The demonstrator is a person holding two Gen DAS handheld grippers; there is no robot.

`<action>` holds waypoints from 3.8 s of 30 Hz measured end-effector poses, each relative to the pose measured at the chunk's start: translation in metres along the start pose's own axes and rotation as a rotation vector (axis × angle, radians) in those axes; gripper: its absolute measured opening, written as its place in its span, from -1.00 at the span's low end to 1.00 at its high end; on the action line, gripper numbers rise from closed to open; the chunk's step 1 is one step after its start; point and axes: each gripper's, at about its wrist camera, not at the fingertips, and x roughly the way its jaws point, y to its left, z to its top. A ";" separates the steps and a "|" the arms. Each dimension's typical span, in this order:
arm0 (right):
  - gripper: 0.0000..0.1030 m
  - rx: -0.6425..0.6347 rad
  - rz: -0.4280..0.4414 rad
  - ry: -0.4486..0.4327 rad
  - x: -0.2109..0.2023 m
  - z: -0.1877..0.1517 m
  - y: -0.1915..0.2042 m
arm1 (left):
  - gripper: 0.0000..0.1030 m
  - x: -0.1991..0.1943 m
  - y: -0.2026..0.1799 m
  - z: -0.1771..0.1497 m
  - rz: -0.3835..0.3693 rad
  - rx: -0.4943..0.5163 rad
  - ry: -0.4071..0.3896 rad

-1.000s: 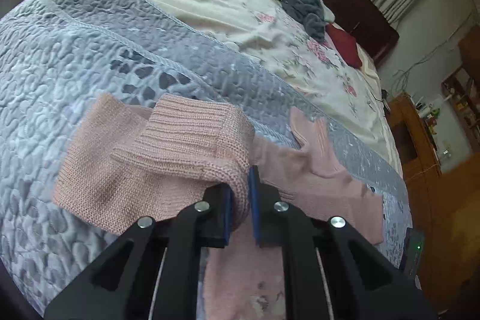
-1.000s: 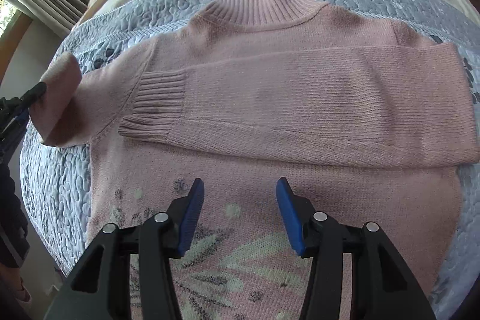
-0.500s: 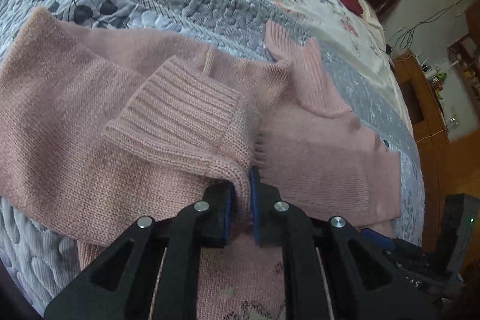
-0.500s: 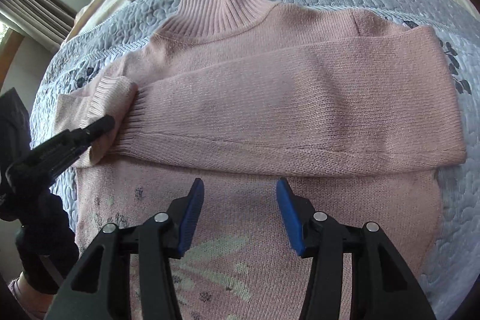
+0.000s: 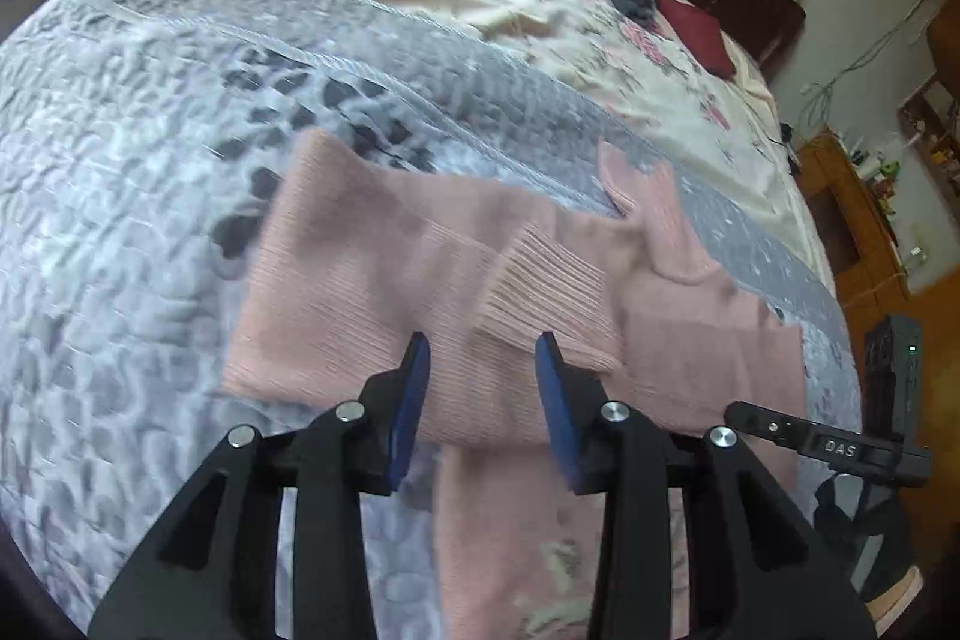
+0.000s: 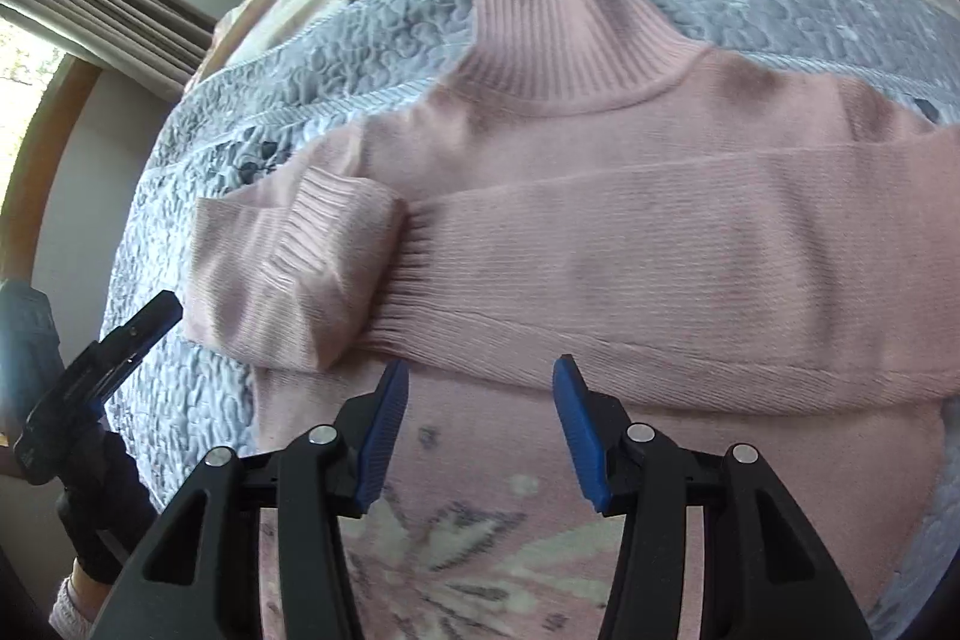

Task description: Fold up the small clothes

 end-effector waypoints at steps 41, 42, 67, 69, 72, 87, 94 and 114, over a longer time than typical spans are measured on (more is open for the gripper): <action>-0.64 0.085 -0.061 -0.022 -0.008 0.044 -0.074 | -0.35 0.088 -0.076 0.002 0.017 0.167 0.176; -0.63 0.080 -0.076 -0.012 -0.003 0.040 -0.078 | -0.35 0.096 -0.077 -0.001 0.025 0.170 0.197; -0.24 -0.332 -0.347 0.078 0.054 0.042 0.001 | -0.14 0.124 -0.096 -0.009 0.096 0.233 0.257; -0.68 -0.326 -0.369 0.072 0.051 0.044 -0.005 | -0.14 0.126 -0.093 -0.008 0.091 0.219 0.258; -0.83 -0.249 -0.286 0.049 0.032 0.050 -0.021 | -0.14 0.127 -0.092 -0.008 0.087 0.205 0.256; -0.83 0.184 -0.173 -0.070 -0.073 0.021 -0.151 | -0.10 0.130 -0.097 -0.010 0.111 0.238 0.247; -0.69 0.148 -0.313 -0.069 -0.083 -0.002 -0.167 | -0.08 0.125 -0.109 -0.008 0.159 0.266 0.250; -0.57 0.021 -0.152 -0.025 -0.059 0.050 -0.158 | -0.01 0.135 -0.154 -0.001 0.121 0.343 0.269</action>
